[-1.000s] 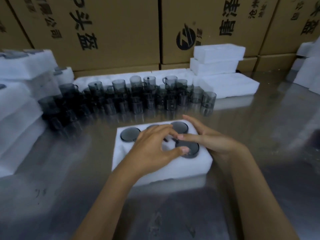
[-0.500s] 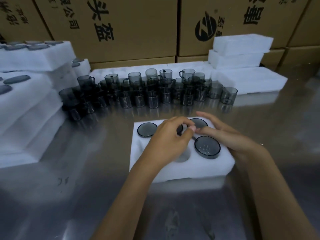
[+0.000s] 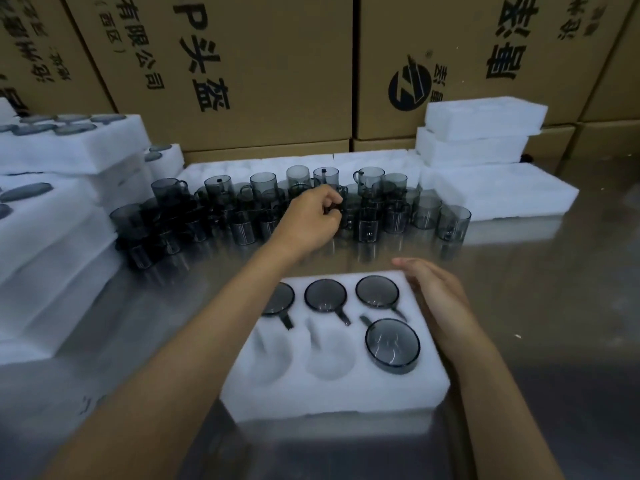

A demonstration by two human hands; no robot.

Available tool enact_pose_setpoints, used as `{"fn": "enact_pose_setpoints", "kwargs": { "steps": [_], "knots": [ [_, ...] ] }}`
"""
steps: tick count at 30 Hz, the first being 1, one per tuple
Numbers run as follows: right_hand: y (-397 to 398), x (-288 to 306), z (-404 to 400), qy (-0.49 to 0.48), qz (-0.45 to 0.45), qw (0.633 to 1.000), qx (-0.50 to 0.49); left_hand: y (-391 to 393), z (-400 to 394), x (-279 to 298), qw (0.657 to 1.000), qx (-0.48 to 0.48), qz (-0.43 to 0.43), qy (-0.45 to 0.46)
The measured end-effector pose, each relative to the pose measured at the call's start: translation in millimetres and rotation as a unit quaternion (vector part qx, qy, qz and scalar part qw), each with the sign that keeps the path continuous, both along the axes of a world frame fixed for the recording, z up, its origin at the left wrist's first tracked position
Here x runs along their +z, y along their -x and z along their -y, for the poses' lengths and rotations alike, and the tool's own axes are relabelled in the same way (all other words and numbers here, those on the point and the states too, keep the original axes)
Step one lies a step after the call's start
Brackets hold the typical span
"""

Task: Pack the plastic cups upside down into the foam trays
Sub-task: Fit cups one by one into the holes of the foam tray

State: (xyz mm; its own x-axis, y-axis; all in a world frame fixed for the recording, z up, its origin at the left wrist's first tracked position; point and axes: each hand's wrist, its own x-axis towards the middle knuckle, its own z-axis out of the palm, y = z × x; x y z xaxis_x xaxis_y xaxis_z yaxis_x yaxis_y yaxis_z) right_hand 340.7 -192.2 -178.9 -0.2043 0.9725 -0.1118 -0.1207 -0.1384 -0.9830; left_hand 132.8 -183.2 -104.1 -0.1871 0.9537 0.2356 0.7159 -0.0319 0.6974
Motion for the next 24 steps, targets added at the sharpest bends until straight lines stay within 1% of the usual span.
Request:
{"fn": "enact_pose_setpoints", "kwargs": {
  "steps": [6,12,14,18,24],
  "knots": [
    [-1,-6,-10,0.024,-0.052,0.998,-0.013,-11,-99,13,0.997,0.021,-0.049,0.054],
    [-1,-14,-19,0.029,-0.070,0.997,-0.012,-24,-160,1,0.992,0.024,-0.087,0.085],
    [-1,-16,-20,0.031,-0.076,0.997,-0.009,-26,-171,-8,0.993,0.038,-0.085,0.076],
    [-1,-16,-19,0.038,-0.085,0.996,-0.009,-27,-176,-23,0.997,0.057,-0.051,0.028],
    [-1,-10,-16,0.044,-0.078,0.996,-0.005,-35,-155,-17,0.997,0.053,-0.036,-0.039]
  ]
}}
